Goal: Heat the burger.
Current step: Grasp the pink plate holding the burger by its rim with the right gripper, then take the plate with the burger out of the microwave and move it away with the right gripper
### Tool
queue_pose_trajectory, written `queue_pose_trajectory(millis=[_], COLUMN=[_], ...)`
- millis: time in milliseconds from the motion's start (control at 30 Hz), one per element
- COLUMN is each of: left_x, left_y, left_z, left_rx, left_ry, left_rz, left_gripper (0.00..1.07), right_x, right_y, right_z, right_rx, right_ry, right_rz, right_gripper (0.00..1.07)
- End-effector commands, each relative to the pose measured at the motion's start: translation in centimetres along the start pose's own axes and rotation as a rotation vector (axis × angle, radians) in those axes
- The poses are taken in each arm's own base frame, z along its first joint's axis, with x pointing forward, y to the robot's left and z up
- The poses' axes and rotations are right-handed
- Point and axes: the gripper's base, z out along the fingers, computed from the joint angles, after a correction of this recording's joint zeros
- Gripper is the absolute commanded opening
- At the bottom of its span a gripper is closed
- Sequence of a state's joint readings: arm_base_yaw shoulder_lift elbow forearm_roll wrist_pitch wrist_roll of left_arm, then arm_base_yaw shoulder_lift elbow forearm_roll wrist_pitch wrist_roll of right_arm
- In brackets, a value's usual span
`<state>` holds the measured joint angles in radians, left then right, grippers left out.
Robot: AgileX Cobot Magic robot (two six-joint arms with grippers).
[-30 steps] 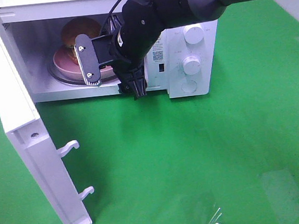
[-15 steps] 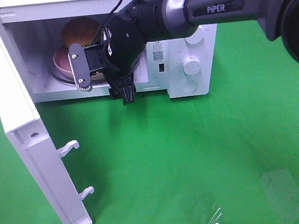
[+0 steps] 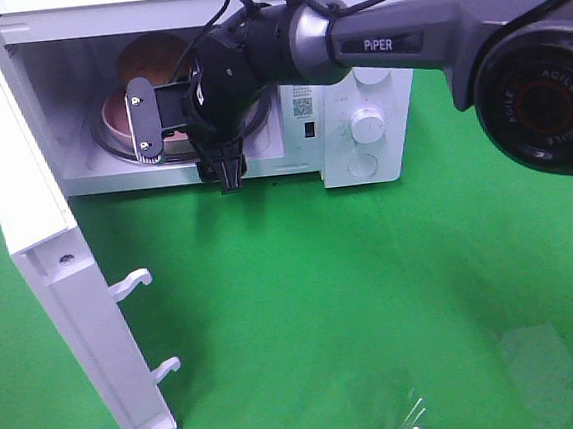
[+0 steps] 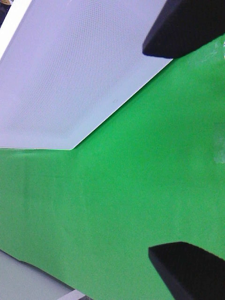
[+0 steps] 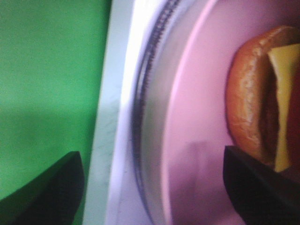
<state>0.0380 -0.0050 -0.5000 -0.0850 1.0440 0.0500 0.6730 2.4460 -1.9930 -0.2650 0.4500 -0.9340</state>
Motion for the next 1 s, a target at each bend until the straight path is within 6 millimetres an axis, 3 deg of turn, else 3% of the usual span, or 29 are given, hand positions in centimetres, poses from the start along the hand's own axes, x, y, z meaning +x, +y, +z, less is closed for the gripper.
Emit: queue_pose_trajectory(millis=[33,333,367,400,433,467,500,600,667,1000], left_x=[0.2,0.2,0.2,0.2,0.2,0.2,0.2,0.2,0.2,0.2], left_y=[0.0,0.0,0.0,0.0,0.0,0.0,0.0,0.0,0.0,0.0], left_z=[-0.2,-0.2,-0.2,-0.2,-0.2,-0.2,-0.2,-0.2,-0.2,-0.2], left_rx=[0.002,0.002,0.002,0.002,0.002,0.002,0.002,0.002,0.002,0.002], left_ry=[-0.022,-0.022,-0.022,-0.022,-0.022,-0.022,-0.022,-0.022,-0.022,-0.022], left_rz=[-0.003,-0.003,-0.003,-0.003,-0.003,-0.003,-0.003,-0.003,-0.003,-0.003], left_gripper=[1.01,1.01,1.01,1.01,1.01,1.01,1.01,1.01,1.01,1.01], right_x=[0.2,0.5,0.5,0.5,0.5,0.5,0.5,0.5,0.3,-0.6], right_y=[-0.3,-0.6,-0.7,-0.7,-0.6,-0.6,-0.6,-0.5,-0.3,0.2], right_z=[0.5,1.4,1.3,1.3,1.3,1.3,1.3,1.3,1.3,0.6], right_rx=[0.006,0.011,0.012,0.012,0.008,0.008,-0.001,-0.009,-0.029,-0.071], right_ry=[-0.006,-0.016,-0.017,-0.017,-0.015,-0.015,-0.017,-0.02,-0.026,-0.011], right_rz=[0.027,0.058,0.06,0.06,0.062,0.062,0.072,0.084,0.101,0.029], right_gripper=[0.78,0.69,0.6,0.6,0.48,0.48,0.32,0.24,0.0,0.0])
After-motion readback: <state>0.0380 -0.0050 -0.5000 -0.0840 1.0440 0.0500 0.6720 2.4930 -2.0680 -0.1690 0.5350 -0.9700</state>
